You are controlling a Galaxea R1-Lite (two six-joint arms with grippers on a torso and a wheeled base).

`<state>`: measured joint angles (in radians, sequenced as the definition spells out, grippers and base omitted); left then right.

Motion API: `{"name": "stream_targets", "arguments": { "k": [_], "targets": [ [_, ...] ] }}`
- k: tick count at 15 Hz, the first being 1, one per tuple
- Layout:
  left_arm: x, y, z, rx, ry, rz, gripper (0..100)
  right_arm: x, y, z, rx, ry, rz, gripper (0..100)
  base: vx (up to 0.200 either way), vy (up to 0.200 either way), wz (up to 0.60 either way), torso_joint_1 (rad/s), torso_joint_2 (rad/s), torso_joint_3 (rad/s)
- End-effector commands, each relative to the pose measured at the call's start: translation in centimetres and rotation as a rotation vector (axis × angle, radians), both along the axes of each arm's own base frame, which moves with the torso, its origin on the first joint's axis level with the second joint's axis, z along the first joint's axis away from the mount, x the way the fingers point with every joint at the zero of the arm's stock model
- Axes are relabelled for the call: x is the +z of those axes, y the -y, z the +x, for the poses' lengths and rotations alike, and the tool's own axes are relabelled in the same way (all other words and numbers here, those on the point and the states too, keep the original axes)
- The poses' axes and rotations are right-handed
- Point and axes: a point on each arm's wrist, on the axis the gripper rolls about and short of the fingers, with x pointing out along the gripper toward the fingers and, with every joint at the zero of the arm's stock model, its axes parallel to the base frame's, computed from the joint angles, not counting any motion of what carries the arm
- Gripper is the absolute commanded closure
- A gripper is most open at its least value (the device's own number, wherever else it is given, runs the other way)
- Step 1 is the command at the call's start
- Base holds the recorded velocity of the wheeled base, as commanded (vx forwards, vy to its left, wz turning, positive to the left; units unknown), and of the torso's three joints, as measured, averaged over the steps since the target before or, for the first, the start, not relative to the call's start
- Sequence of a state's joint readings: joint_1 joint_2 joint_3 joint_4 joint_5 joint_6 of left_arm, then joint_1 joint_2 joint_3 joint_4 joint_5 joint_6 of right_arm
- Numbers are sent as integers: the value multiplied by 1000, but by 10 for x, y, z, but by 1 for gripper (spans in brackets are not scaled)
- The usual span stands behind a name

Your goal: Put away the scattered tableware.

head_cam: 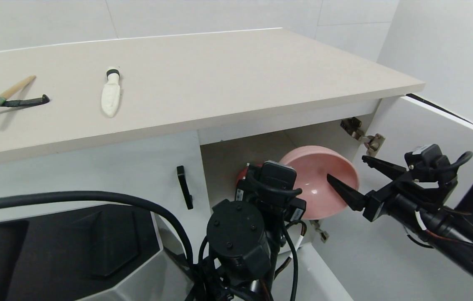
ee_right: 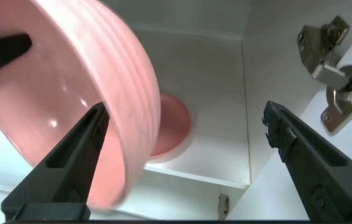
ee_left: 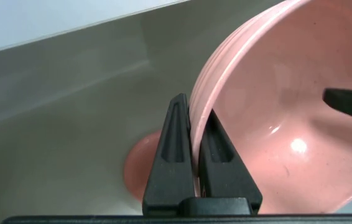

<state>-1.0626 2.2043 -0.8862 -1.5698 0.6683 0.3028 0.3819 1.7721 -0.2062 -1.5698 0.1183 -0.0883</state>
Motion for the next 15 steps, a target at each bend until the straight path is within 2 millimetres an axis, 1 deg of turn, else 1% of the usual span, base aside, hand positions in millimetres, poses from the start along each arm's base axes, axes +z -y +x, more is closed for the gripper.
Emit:
{"name": "stream_targets", "arguments": {
  "k": [1,3,4,6,8,9,12,13,15],
  "targets": [
    [2,0,0,-9,5,-3,100,3,0,-1,1,14,5,100,0,0,0,0,0,0],
    [5,1,2,-7,13,-14,100,7,-7,-7,37,27,12,100,0,0,0,0,0,0],
    [7,2,3,-3,20,-23,100,7,-13,-11,70,27,13,100,0,0,0,0,0,0],
    [10,4,4,-3,30,-31,100,7,-20,-15,104,27,13,100,0,0,0,0,0,0],
    [8,4,4,-3,29,-16,100,9,-21,-16,109,36,18,100,0,0,0,0,0,0],
    [8,5,3,-8,30,-15,0,9,-21,-16,109,36,18,100,0,0,0,0,0,0],
    [9,5,1,-27,31,-22,0,9,-17,-13,89,35,17,100,0,0,0,0,0,0],
    [14,2,-1,-56,35,-33,0,9,-13,-10,66,37,17,100,0,0,0,0,0,0],
    [20,-13,-7,-163,32,-39,0,8,-9,-8,46,30,14,100,0,0,0,0,0,0]
  ]
}}
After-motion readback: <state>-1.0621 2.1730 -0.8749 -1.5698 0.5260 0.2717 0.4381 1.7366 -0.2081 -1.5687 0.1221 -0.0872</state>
